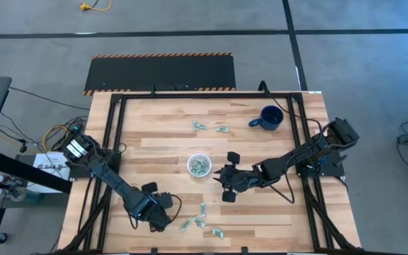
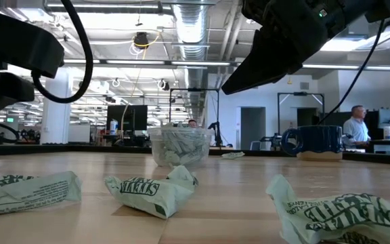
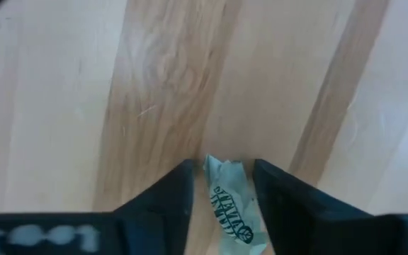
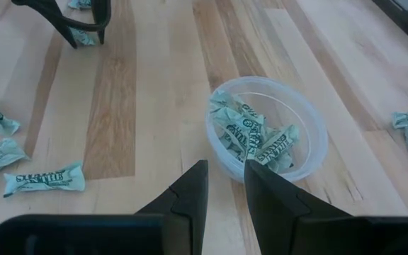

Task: Pick and place items into bin
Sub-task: Put the stevia packet into the transparent bin

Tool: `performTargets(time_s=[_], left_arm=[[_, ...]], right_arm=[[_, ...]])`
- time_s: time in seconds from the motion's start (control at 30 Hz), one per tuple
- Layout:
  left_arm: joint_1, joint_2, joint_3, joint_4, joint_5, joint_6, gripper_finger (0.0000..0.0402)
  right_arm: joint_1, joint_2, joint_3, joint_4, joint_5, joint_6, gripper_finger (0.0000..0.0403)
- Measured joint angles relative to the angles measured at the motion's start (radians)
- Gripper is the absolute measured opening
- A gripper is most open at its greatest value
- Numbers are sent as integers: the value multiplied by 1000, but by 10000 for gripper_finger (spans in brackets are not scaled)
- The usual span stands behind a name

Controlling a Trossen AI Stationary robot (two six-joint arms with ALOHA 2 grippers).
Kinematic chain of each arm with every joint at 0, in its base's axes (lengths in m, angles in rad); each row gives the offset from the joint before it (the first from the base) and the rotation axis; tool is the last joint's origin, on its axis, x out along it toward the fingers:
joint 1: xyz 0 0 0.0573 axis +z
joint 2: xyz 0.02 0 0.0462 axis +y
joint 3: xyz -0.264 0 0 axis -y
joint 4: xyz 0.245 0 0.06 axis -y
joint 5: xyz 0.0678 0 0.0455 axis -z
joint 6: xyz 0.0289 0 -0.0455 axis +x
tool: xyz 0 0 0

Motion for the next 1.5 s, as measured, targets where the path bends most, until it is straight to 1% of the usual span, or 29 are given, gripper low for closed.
performTargets(time_s=[0.13,0.23,0.27,0.33,0.53,0.63,0.7,0.73,0.8,0.97,1.1,1.17,1.23,1.33,1.4,1.5], left_arm=[[11,1,-1,6,-3,23,67],[13,3,8,7,-27,62,19],[13,3,17,-1,-33,78,10],[13,9,41,-29,-62,104,7],[22,9,186,-183,-282,190,2],[35,9,262,-273,-446,233,2],[57,9,301,-286,-572,270,2],[70,8,316,-290,-618,294,2],[105,7,335,-284,-654,349,1],[235,7,340,-199,-636,504,1],[340,7,340,-80,-571,656,0],[385,7,340,-15,-505,732,0],[427,6,331,66,-408,797,0],[476,5,300,167,-263,862,0],[498,5,289,194,-213,879,0],[523,5,280,199,-167,882,0]], right_arm=[[0,0,0,0,0,6,86],[0,0,0,0,0,7,86],[0,0,0,0,0,7,86],[0,0,0,0,0,7,86],[0,0,0,0,0,7,86],[0,0,0,0,21,14,86],[0,0,0,-1,38,21,86],[0,0,0,-6,48,30,86],[0,0,0,-15,58,49,86],[0,0,0,-41,75,118,86],[9,0,0,-55,92,188,86],[22,0,0,-57,123,200,86],[38,0,0,-77,169,236,86],[68,0,0,-160,244,316,86],[91,0,0,-224,286,365,86],[120,0,0,-300,320,436,86]])
